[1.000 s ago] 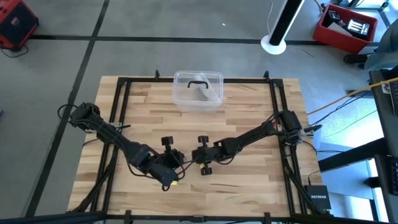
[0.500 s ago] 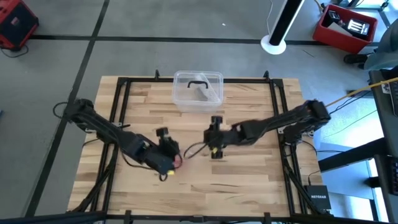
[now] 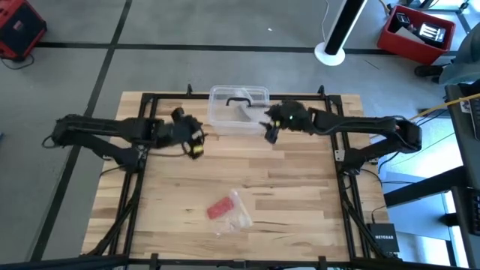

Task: Roll bandage
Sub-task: Remove the lid of the container

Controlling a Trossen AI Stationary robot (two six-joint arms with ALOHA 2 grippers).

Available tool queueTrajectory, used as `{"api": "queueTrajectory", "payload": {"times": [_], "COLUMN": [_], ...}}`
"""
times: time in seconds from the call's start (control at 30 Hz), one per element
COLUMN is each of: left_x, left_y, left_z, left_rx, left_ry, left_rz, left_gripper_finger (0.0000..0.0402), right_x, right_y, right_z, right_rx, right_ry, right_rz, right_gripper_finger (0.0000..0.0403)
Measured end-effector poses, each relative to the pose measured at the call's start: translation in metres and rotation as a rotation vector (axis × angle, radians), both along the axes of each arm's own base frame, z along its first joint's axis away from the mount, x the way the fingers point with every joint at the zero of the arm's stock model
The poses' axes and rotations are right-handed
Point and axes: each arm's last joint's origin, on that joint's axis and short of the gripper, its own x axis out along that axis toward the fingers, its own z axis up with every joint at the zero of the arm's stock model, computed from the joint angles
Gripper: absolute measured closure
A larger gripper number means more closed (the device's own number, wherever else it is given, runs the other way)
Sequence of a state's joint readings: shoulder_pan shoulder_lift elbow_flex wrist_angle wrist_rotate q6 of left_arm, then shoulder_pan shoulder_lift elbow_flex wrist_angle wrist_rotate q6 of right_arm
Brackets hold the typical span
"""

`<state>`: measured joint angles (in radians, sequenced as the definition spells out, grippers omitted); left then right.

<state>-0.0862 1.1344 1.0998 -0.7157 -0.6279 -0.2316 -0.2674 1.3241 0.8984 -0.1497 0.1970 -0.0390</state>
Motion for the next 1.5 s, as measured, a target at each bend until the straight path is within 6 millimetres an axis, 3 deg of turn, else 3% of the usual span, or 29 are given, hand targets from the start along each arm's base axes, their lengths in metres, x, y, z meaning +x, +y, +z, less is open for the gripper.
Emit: {"api": "queueTrajectory", "payload": {"times": [0.33, 0.53, 0.8, 1.0, 1.27, 1.5], "left_x": [-0.003, -0.016, -0.022, -0.019, -0.017, -0.013], "left_y": [0.092, 0.124, 0.137, 0.14, 0.154, 0.151], "left_z": [-0.048, -0.061, -0.082, -0.077, -0.093, -0.092], "left_rx": [-0.15, -0.252, -0.311, -0.255, -0.369, -0.396], "left_ry": [-0.182, -0.287, -0.318, -0.356, -0.355, -0.376], "left_rz": [0.09, 0.187, 0.259, 0.223, 0.268, 0.212], "left_gripper_finger": [0.0189, 0.0189, 0.0191, 0.0191, 0.0192, 0.0192], "right_x": [-0.037, -0.051, -0.05, -0.046, -0.038, -0.038], "right_y": [-0.058, -0.08, -0.081, -0.083, -0.089, -0.088], "right_z": [-0.006, -0.007, -0.008, -0.015, -0.026, -0.026], "right_rx": [0.188, 0.349, 0.379, 0.397, 0.455, 0.481], "right_ry": [-0.118, -0.19, -0.218, -0.202, -0.208, -0.208], "right_rz": [-0.265, -0.262, -0.192, -0.182, -0.203, -0.178], "right_gripper_finger": [0.0182, 0.0182, 0.0182, 0.0182, 0.0182, 0.0182]}}
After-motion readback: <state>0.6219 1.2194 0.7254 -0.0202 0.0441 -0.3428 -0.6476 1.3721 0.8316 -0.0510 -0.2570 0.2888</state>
